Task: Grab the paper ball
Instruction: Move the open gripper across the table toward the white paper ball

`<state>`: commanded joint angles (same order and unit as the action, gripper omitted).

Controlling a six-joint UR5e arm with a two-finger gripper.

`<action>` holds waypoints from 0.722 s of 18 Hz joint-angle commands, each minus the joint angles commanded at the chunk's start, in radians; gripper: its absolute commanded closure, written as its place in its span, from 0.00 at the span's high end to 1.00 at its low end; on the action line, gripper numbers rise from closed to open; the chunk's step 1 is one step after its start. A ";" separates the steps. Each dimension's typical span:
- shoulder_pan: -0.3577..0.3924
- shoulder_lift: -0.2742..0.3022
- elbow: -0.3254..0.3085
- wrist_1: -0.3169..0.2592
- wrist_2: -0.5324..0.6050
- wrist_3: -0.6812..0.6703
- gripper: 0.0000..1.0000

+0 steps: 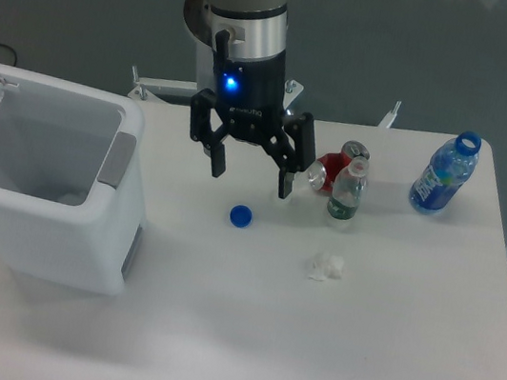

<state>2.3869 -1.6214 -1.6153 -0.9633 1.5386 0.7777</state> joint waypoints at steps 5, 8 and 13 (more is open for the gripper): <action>0.003 -0.003 0.002 0.002 0.002 0.000 1.00; 0.015 -0.006 -0.002 0.002 0.002 -0.003 1.00; 0.037 -0.031 -0.035 0.002 0.003 -0.003 1.00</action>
<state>2.4237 -1.6520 -1.6505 -0.9618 1.5416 0.7746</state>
